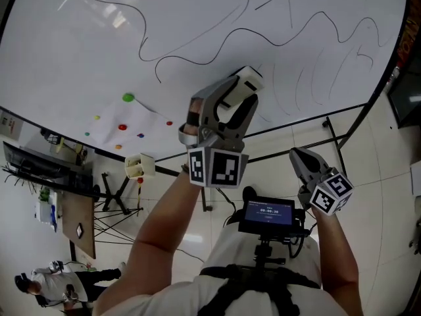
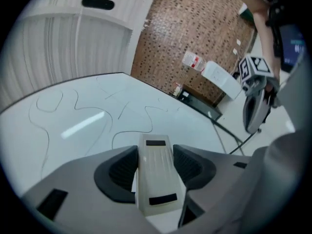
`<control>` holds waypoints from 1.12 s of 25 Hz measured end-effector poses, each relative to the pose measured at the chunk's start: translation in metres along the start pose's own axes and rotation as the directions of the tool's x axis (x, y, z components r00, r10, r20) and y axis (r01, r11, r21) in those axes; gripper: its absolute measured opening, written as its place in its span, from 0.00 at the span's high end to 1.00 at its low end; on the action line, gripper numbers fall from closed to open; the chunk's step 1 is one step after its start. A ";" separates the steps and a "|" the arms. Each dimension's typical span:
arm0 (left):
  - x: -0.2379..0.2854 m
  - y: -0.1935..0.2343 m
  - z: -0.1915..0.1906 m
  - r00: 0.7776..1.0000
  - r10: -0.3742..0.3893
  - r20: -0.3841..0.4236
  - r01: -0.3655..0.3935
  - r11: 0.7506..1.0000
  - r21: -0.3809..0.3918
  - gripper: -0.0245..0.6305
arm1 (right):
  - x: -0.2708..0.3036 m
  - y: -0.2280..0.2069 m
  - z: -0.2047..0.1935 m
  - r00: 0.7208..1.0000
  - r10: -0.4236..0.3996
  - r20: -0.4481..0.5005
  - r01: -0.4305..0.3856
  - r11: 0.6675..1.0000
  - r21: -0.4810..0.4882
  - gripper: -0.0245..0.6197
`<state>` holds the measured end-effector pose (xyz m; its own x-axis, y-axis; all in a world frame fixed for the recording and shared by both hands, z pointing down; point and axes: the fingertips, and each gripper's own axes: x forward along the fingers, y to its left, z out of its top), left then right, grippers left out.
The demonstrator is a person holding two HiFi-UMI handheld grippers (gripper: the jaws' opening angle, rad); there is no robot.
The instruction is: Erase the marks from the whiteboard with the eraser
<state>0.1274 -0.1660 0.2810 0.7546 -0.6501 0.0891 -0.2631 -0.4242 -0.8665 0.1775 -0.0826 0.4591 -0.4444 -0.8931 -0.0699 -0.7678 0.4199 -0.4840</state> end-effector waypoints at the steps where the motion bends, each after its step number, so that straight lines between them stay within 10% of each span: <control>1: -0.011 -0.009 -0.003 0.999 -0.045 -0.001 0.045 0.996 -0.077 0.58 | 0.000 0.002 -0.003 1.000 0.008 -0.005 -0.008 1.000 0.004 0.93; 8: -0.081 -0.068 -0.051 0.976 -0.220 -0.007 0.197 0.888 -0.416 0.58 | 0.013 0.028 -0.015 0.996 0.084 -0.018 -0.083 0.995 0.055 0.93; 14: -0.133 -0.093 -0.110 0.980 -0.192 -0.048 0.103 0.700 -0.706 0.58 | 0.037 0.084 -0.021 0.977 0.206 -0.057 -0.204 0.978 0.038 0.93; 21: -0.237 -0.097 -0.177 0.981 -0.147 -0.125 -0.021 0.561 -0.827 0.58 | 0.066 0.162 -0.054 0.963 0.232 -0.134 -0.239 0.970 -0.041 0.93; 28: -0.289 -0.114 -0.197 0.983 -0.134 -0.123 -0.041 0.495 -0.868 0.58 | 0.077 0.218 -0.083 0.941 0.277 -0.197 -0.294 0.953 -0.067 0.93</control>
<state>-0.1786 -0.0540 0.4509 0.7033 -0.6600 0.2642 -0.6829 -0.7304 -0.0065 -0.0623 -0.0469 0.4210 -0.7214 -0.6920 -0.0276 -0.6319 0.6740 -0.3826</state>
